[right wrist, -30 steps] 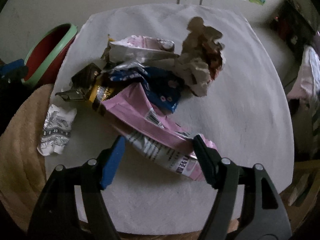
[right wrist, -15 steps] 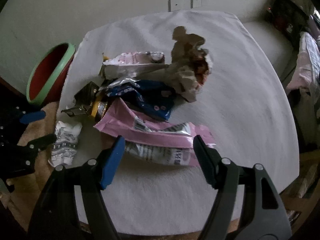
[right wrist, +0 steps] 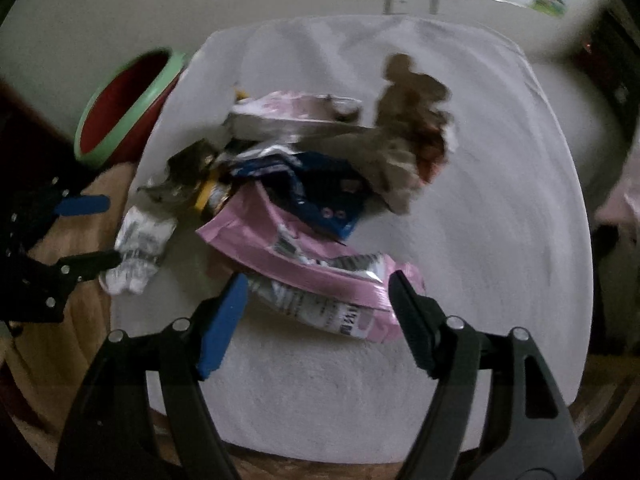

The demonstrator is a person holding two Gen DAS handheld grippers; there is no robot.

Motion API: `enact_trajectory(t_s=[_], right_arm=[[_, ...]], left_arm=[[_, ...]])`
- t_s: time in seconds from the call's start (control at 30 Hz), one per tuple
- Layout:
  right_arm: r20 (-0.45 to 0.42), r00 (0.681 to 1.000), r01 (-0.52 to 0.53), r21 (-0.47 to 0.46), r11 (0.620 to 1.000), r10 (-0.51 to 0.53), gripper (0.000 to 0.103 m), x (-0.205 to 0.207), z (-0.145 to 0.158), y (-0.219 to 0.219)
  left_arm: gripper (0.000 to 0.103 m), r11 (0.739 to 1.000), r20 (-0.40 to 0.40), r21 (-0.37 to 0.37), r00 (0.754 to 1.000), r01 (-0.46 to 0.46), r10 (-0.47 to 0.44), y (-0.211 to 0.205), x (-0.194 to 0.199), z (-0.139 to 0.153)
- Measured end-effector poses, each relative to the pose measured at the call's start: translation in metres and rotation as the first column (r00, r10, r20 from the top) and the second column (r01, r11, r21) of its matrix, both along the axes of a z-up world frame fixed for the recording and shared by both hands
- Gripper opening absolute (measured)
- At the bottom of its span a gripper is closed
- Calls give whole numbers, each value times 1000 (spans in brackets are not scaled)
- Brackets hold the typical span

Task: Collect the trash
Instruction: 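Grasp the white floral paper cup with the left tool, then grasp the pink snack bag with the right tool while the left tool holds the cup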

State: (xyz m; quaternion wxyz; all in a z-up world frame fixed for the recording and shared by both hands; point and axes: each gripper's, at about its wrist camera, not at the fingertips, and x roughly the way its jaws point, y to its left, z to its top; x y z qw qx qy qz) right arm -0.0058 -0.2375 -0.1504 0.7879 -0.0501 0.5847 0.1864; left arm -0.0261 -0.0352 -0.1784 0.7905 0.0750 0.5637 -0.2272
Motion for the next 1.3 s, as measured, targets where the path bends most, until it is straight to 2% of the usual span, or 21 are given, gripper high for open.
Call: enact_trajectory(t_s=[0.17, 0.37, 0.4, 0.43, 0.63, 0.73, 0.9, 1.0, 1.03, 1.13, 1.2, 1.3], right_arm=[[-57, 995, -84, -42, 996, 81, 71, 9, -19, 16], [-62, 989, -136, -60, 989, 132, 74, 10, -20, 22], [-61, 988, -149, -72, 986, 145, 74, 10, -20, 24], [-65, 986, -159, -80, 984, 154, 74, 10, -21, 26], [-71, 986, -156, -79, 985, 150, 75, 11, -24, 28], [-62, 986, -157, -79, 984, 152, 74, 9, -24, 29], [-47, 988, -153, -70, 986, 150, 62, -1, -20, 31], [-61, 995, -81, -31, 996, 79, 54, -3, -17, 27], [-70, 996, -55, -8, 998, 54, 37, -4, -17, 26], [-106, 994, 27, 69, 997, -20, 25, -5, -15, 19], [-124, 991, 70, 117, 991, -56, 25, -8, -14, 16], [-125, 990, 80, 153, 985, -61, 25, -14, -11, 18]], left_arm=[[58, 1000, -61, 15, 998, 26, -25, -9, -1, -18], [58, 997, -145, 53, 988, 61, -53, -21, -3, -41], [58, 996, -143, 55, 988, 64, -56, -22, -3, -42], [50, 996, -136, 54, 989, 65, -57, -23, -3, -41], [41, 999, -116, 31, 993, 37, -33, -18, -2, -36], [39, 1000, -81, 14, 997, 17, -16, -13, 1, -29], [39, 999, 20, 20, 999, -30, 30, -5, 5, -14], [39, 997, 42, 14, 996, -75, 74, 1, 8, -9], [39, 996, 53, 10, 994, -92, 92, 5, 9, -8], [39, 992, 88, 0, 988, -126, 126, 16, 14, -1], [39, 991, 109, -3, 985, -137, 137, 23, 15, 4], [39, 990, 139, -1, 981, -140, 139, 27, 12, 10]])
